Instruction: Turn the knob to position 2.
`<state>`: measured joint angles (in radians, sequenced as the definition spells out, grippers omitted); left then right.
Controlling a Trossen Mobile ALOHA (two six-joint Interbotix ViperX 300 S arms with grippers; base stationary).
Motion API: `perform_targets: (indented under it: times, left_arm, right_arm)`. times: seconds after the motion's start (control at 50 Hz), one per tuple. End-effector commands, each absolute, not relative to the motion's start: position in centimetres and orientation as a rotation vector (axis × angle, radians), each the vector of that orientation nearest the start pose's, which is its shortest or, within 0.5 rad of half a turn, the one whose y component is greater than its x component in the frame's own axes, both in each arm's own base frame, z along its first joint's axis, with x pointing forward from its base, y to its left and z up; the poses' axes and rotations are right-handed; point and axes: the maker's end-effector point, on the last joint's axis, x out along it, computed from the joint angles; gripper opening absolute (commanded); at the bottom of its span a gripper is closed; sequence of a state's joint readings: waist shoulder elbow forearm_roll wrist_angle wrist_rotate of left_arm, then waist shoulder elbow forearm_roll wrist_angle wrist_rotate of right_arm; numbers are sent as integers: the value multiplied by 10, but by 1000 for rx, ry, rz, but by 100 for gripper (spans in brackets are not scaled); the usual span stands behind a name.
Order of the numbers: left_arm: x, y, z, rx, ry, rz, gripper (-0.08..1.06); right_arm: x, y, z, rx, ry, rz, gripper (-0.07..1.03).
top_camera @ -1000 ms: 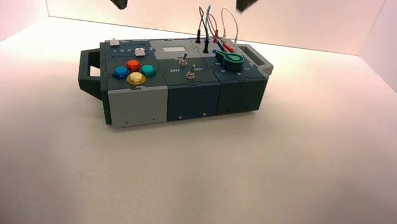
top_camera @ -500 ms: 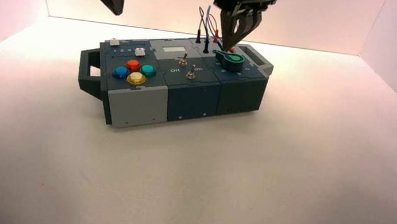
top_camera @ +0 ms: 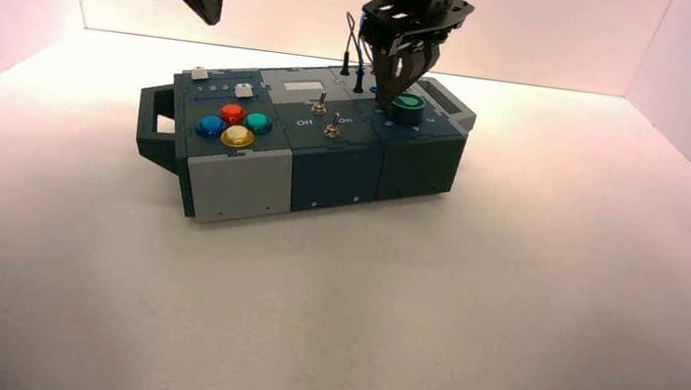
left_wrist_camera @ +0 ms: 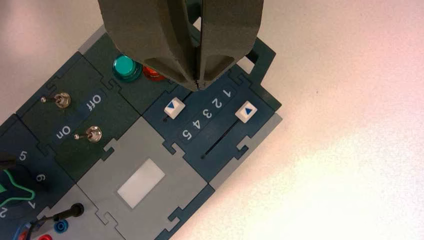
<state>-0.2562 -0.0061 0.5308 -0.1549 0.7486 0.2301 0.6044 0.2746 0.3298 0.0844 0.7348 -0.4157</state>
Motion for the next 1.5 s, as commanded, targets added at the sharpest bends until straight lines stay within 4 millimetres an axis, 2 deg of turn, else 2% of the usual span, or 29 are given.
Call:
perform_targets:
  times: [0.02,0.3,0.76,1.5]
  left_arm:
    - [363,-113,122,196,1205,-385,-3]
    - [364,-113,121,195,1206,-384,-3]
    - [364,-113,121,195,1206,-384,-3]
    - [364,-113,121,194,1208,-383,-3]
  right_arm:
    - [356,259,71,-654,1152,795,-2]
    - [363,262,66,-661,1126,791,-2]
    - [381,262,69,-730,1075,774,-2]
    - [394,244,70,-920,1050,731,-2]
